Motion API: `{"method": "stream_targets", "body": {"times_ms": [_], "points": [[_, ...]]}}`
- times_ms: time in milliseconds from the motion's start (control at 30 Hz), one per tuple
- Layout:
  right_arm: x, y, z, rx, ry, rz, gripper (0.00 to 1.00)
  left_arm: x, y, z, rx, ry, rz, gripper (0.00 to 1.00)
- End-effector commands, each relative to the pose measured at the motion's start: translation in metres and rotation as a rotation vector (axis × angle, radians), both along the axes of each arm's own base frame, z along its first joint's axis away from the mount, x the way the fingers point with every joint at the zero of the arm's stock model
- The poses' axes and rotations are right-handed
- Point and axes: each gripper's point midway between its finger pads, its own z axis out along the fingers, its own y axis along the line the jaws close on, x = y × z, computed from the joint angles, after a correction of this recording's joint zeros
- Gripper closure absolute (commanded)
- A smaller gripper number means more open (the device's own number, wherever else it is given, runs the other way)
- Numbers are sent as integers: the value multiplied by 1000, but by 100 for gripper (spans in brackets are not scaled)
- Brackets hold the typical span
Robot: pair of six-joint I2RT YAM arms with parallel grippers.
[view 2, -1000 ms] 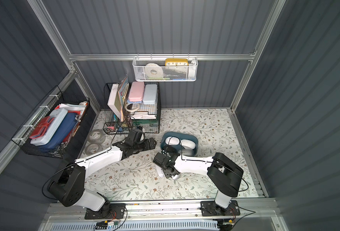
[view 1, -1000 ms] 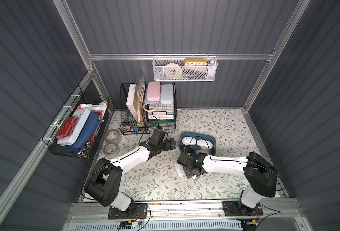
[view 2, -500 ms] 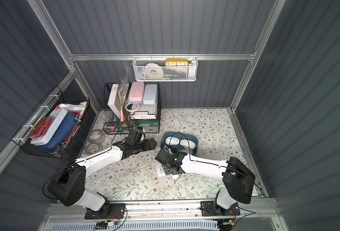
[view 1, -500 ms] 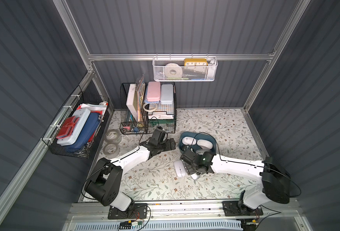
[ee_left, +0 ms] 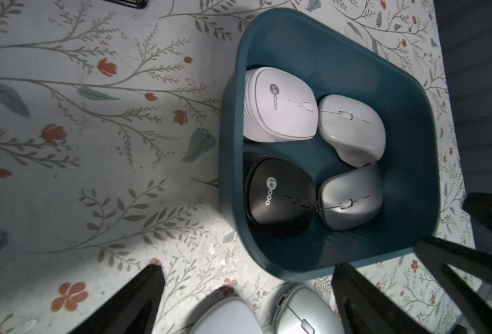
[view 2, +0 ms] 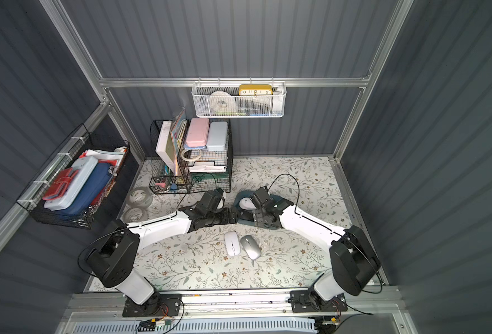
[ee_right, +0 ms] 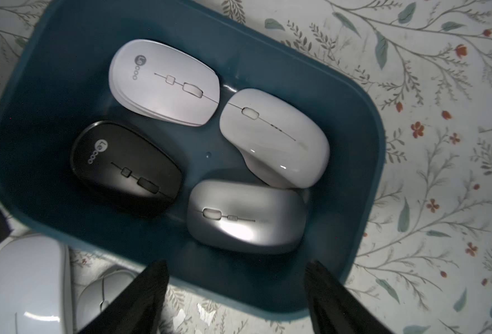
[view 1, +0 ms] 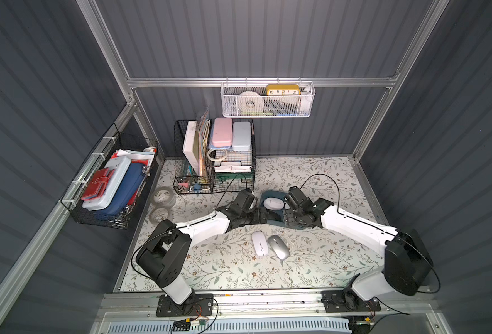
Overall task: Take out the mouse from the storage box
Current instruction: Adjust the storage box at the center of the board.
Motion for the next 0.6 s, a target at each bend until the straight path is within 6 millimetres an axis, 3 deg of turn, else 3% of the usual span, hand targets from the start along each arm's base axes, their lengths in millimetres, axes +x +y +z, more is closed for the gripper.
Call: {"method": "stream_targets", "body": {"times_ms": [0,233,567], "points": [[27,16,5,53,-34,51,20,6,-15,2,-40,13,-9,8],[53,14,-11,60,-10,22,20,13,-23,-10,-35,34,-11,13],[63,9,-13,40,-16,16,20,27,-28,-28,19,64,13,15]]}}
